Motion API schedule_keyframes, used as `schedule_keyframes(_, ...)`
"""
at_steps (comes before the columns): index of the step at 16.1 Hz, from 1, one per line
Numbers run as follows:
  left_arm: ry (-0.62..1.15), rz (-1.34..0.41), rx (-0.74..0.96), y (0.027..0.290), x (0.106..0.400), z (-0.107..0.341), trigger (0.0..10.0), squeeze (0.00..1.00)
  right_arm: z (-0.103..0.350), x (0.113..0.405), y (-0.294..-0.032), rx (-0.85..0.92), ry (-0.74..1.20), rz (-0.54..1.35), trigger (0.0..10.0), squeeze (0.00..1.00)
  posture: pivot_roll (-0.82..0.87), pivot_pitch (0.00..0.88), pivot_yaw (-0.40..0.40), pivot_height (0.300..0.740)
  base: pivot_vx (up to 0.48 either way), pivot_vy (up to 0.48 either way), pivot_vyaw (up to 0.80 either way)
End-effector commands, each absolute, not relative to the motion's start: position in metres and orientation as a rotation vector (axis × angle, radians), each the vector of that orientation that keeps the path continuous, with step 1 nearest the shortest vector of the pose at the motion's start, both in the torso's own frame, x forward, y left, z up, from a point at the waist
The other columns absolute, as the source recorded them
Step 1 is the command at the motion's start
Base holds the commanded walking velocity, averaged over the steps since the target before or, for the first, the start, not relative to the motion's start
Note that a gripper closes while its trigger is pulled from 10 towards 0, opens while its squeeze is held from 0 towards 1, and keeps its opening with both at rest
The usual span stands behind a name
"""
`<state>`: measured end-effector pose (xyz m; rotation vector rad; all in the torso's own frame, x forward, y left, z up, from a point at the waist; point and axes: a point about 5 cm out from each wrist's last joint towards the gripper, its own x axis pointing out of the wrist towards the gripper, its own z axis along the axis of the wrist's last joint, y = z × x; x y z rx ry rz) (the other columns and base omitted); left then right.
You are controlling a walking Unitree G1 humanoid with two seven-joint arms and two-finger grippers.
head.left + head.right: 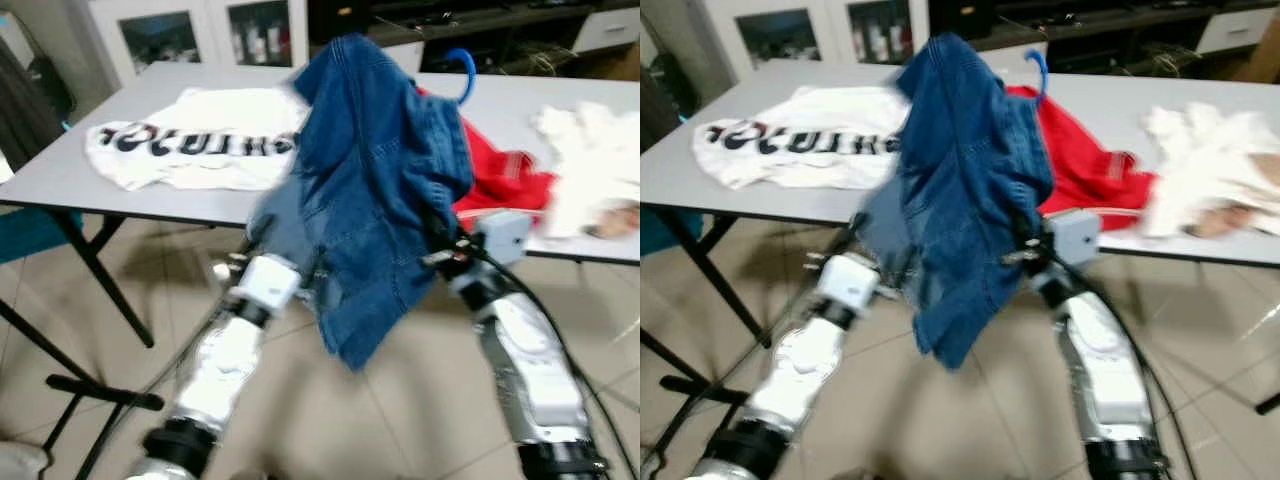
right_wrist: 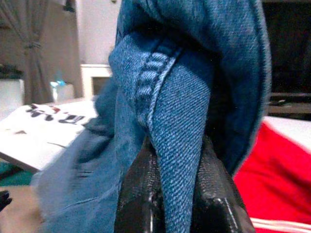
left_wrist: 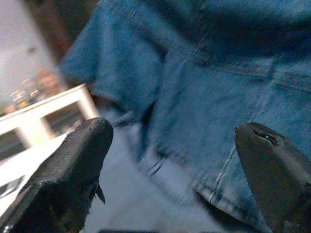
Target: Hang hanger
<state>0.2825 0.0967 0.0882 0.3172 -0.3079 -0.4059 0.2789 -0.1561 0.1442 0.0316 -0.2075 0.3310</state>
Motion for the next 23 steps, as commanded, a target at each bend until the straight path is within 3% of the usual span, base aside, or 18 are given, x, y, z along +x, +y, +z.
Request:
schedule_keyframes(1, -0.312, -0.392, 0.344, 0.1054, 0.2854, 0.0913, 10.0, 0.00, 0.1561, 0.2800, -0.1520, 0.038, -0.266, 0.344, 10.0, 0.00, -0.06, 0.000, 0.053, 0.740, 0.000, -0.409, 0.00)
schedule_keyframes(23, -0.308, -0.410, 0.349, 0.1020, 0.2830, 0.0903, 10.0, 0.00, 0.1549, 0.2792, -0.1506, 0.046, -0.262, 0.340, 10.0, 0.00, -0.06, 0.000, 0.053, 0.740, 0.000, -0.388, 0.00)
